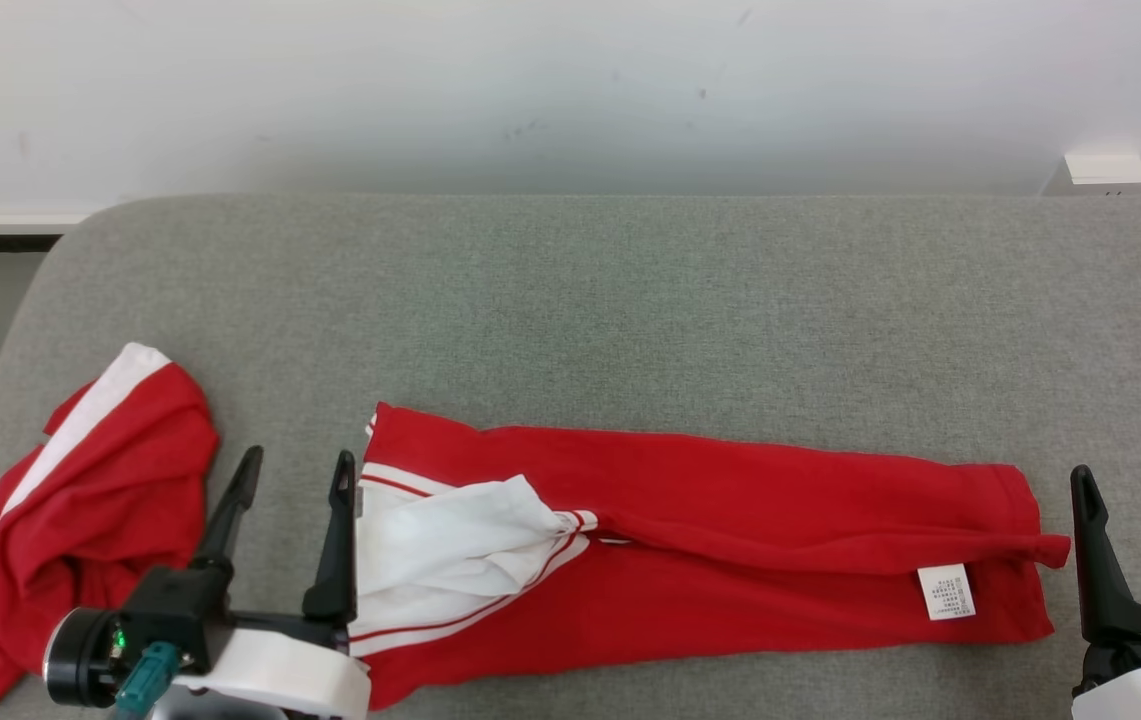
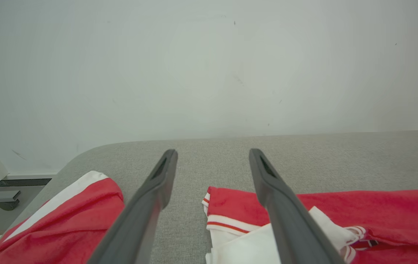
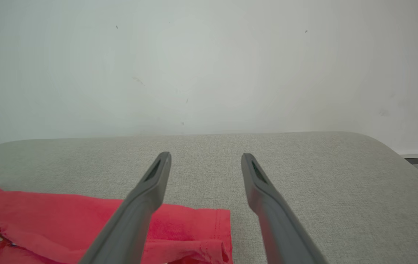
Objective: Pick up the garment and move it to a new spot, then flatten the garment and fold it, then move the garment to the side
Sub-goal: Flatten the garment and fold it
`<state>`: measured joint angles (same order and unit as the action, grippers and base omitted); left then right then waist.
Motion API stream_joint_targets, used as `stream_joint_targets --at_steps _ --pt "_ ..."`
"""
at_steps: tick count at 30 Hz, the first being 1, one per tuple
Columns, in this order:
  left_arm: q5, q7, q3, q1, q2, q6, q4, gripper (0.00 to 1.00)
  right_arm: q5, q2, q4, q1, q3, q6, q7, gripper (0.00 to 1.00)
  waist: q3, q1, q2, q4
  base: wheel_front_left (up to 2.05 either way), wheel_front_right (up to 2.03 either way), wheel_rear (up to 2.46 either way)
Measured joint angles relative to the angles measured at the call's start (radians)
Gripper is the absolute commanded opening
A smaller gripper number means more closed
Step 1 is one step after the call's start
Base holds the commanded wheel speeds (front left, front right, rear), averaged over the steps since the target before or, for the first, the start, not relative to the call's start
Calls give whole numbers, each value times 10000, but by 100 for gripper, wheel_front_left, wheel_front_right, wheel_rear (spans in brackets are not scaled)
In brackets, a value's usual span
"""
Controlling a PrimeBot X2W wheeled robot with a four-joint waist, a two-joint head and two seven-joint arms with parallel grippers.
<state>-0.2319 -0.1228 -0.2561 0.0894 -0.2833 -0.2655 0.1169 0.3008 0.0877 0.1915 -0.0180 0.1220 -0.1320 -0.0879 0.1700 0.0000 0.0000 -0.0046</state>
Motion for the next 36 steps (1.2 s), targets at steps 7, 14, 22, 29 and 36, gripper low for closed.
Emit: stream_joint_targets --at_steps 7,14,22,29,36 --pt "-44 0 -104 60 2 8 61 100 21 192 -412 23 182 0 -92 100 185 0 0 123 0 0 0" --pt "-44 -159 -328 465 167 94 84 100 347 734 -2428 546 255 0 38 100 697 0 0 470 0 0 0" --pt "-111 -372 -337 735 257 107 -219 100 838 780 -4487 771 -460 2 387 100 1054 0 0 774 0 0 0" --pt "-228 -477 -291 757 309 90 -351 100 1467 965 -4846 865 -1202 63 380 0 1000 0 0 704 0 0 0" --pt "-288 -568 -272 728 309 25 -405 100 1733 1104 -4495 809 -1267 12 568 0 802 1 0 596 0 0 0"
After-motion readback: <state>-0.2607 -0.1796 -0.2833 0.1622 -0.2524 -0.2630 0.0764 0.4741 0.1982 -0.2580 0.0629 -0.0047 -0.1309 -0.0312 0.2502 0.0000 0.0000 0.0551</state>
